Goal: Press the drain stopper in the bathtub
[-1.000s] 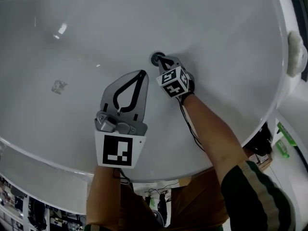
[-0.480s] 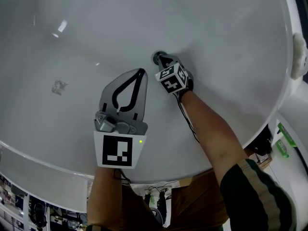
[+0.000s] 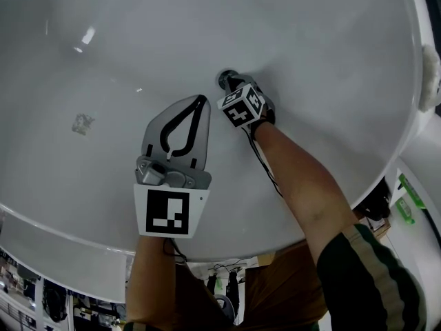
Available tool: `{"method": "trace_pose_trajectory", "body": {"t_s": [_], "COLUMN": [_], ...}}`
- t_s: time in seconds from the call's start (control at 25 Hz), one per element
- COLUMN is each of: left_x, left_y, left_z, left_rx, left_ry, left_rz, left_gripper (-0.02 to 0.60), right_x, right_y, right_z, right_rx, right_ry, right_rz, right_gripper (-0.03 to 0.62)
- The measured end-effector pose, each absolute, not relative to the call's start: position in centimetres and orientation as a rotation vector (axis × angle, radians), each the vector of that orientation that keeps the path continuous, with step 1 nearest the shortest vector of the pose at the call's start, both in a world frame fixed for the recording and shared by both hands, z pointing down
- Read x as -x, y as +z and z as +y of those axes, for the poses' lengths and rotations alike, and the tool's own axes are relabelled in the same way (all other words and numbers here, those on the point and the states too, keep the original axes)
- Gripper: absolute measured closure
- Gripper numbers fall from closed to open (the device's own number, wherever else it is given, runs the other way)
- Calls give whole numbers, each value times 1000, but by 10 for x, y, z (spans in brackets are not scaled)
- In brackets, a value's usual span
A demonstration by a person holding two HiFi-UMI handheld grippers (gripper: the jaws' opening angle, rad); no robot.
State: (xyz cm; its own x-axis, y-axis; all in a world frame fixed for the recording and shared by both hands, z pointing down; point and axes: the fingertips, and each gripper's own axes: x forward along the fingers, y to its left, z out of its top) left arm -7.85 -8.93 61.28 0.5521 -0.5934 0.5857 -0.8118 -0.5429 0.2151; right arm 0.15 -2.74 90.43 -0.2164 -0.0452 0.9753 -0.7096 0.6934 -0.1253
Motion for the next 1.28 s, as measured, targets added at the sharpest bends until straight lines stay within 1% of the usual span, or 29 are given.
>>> {"method": "trace_pose_trajectory", "body": {"t_s": [0.2, 0.56, 1.28], "left_x": [78, 80, 85], "left_y": [612, 615, 618], "left_z": [-88, -89, -89], "left_rx": [-2307, -2280, -2278], "left_ry": [619, 602, 659], "left_rz": [-1139, -1157, -1171], "left_gripper": [572, 572, 572], "right_x": [-2, -1, -2], "right_y": [903, 904, 890], "right_z": [-27, -27, -25], "right_rx": [-589, -561, -557], "right_ry": [732, 716, 714], "right_rz": [-1699, -1717, -1733], "right_gripper": [583, 583, 583]}}
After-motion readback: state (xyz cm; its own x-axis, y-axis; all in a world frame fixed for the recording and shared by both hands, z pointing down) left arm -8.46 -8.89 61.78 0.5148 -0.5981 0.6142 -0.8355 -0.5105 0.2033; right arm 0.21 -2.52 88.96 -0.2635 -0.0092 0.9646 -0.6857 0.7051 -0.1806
